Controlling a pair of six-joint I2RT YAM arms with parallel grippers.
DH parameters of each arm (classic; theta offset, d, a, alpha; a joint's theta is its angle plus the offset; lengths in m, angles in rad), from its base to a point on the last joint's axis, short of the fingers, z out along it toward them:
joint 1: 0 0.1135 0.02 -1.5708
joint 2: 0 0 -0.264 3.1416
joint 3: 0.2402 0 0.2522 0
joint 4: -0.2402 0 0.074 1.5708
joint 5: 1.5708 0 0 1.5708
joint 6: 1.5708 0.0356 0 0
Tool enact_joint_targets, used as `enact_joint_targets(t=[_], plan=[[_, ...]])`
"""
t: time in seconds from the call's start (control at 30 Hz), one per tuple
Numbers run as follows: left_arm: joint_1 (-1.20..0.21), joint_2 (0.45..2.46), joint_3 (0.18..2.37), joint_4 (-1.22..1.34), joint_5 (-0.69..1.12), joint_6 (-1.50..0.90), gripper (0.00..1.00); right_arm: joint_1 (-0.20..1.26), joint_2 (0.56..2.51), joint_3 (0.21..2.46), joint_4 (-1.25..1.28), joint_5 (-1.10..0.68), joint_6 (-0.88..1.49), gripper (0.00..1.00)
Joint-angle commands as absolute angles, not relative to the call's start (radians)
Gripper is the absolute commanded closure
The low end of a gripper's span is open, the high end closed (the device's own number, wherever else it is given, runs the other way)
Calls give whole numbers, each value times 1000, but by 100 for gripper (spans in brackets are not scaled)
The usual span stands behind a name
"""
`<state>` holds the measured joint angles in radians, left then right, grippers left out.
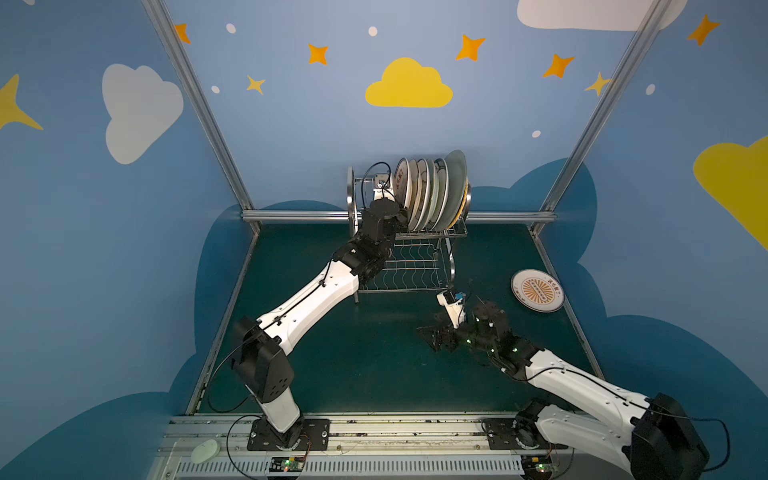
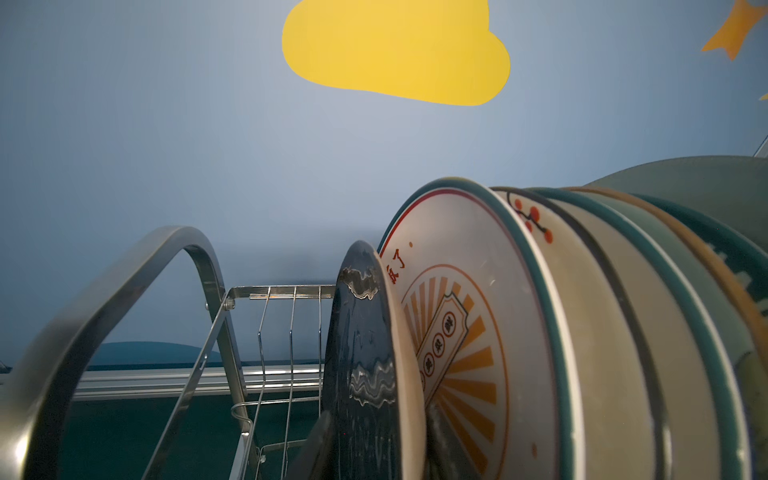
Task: Load plates into a dish rack
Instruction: Place the plate on the dish rack, then pick up the plate from the middle-right of the table.
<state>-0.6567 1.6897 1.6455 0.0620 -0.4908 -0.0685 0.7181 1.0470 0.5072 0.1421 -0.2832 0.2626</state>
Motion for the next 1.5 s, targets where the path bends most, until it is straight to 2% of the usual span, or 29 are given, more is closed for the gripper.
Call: enact_joint_targets(t=[0.0, 0.43, 0.6, 0.77, 0.97, 1.03, 1.17, 1.27, 1.47], plan=[[-653, 1624, 1676, 63, -486, -100, 64, 727, 1039, 542, 130, -273, 251, 8], [-610, 1482, 1720, -23, -384, -211, 64, 729, 1022, 542, 113, -255, 248, 8], [-571, 1360, 1658, -101, -284, -317, 62, 729, 999, 551, 76, -223, 260, 8], [-532, 1151, 1474, -151, -161, -402, 46, 727, 954, 548, 69, -190, 275, 8], [-520, 864, 1242, -236, -69, -402, 15, 724, 885, 547, 57, -152, 281, 8], [-520, 770, 1164, -275, -17, -397, 0, 723, 851, 554, 43, -130, 281, 8], [-520, 623, 1018, -322, 93, -403, 0, 710, 789, 575, -4, -27, 282, 6], [-520, 536, 910, -348, 153, -416, 0, 672, 764, 617, -113, 125, 337, 5], [-520, 443, 768, -400, 187, -448, 0, 438, 747, 666, -319, 188, 496, 4]])
